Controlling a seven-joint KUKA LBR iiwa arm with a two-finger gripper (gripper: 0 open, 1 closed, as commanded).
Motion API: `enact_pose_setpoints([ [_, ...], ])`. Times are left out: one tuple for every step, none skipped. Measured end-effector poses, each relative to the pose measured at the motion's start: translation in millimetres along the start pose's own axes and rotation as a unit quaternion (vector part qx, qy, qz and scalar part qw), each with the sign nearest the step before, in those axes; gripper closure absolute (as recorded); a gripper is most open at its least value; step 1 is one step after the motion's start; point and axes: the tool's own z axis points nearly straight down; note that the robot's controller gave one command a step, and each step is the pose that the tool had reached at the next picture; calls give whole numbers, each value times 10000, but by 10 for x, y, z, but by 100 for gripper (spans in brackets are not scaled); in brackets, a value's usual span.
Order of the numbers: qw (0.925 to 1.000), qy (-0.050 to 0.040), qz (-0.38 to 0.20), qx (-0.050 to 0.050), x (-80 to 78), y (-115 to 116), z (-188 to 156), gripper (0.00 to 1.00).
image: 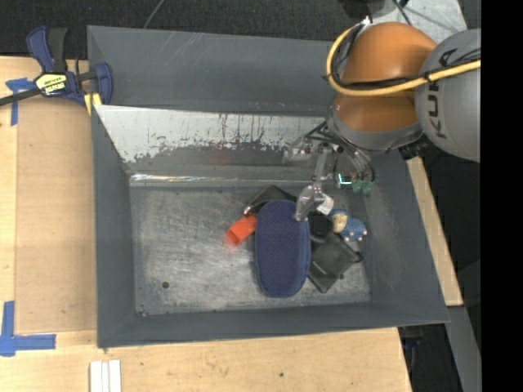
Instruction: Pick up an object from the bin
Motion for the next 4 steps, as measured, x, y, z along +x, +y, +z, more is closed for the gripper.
enact_pose_setpoints([
  [9997, -71, -214, -35, 70, -129, 916, 0],
  [9998, -54, -208, -39, 77, -128, 930, 100],
  [9946, -82, -1038, 9, 173, -143, -696, 100],
  [9947, -37, -1027, 2, 186, -147, -643, 0],
])
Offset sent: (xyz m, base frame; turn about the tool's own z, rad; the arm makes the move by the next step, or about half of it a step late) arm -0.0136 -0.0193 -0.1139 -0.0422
